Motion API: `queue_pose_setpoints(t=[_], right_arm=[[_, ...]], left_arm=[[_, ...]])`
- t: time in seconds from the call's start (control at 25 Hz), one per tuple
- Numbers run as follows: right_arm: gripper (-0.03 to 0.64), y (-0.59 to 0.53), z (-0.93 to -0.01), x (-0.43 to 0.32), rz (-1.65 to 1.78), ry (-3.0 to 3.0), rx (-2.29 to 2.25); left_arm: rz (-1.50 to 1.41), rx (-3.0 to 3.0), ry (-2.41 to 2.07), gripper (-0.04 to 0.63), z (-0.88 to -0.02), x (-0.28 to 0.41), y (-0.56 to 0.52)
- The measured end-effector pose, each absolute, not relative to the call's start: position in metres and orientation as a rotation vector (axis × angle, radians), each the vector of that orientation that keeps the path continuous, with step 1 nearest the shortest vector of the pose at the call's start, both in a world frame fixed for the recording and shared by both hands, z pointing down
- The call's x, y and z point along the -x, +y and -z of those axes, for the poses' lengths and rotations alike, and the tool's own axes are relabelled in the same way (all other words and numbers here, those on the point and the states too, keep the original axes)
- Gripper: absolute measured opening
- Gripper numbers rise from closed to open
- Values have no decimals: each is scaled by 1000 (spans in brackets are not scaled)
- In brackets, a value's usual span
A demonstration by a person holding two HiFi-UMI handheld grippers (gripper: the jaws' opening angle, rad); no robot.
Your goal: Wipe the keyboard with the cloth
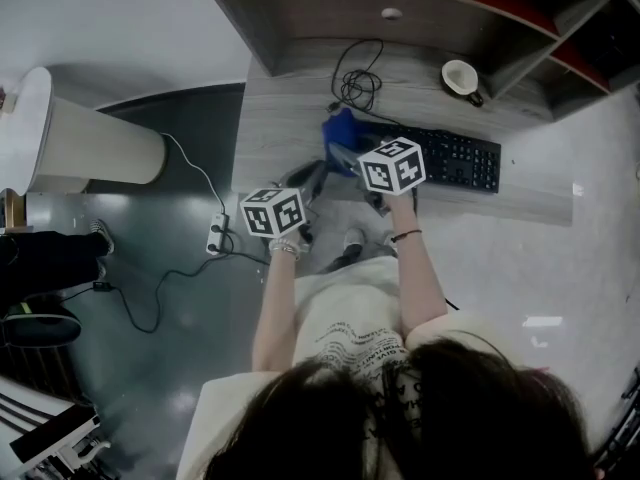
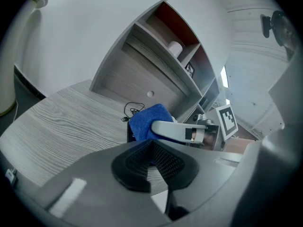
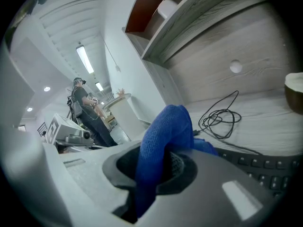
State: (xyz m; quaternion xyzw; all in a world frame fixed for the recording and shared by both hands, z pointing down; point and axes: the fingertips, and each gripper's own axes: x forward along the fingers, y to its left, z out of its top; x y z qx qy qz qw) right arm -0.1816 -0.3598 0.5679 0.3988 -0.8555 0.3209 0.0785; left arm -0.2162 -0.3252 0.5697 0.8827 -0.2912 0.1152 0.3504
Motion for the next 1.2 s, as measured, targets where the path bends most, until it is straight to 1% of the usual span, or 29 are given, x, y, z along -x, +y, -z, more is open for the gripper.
queue_pose_setpoints(t=[0.64,1.2], right_arm=[[58,-356,-563,210,-971,-2614,-1061],[58,-351,-537,203,-985,-2709,-1015]], left_arm=[[-237,-2265,-862,5,-562,237,-322],[-172,-2312,-923,5,-541,232,-319]])
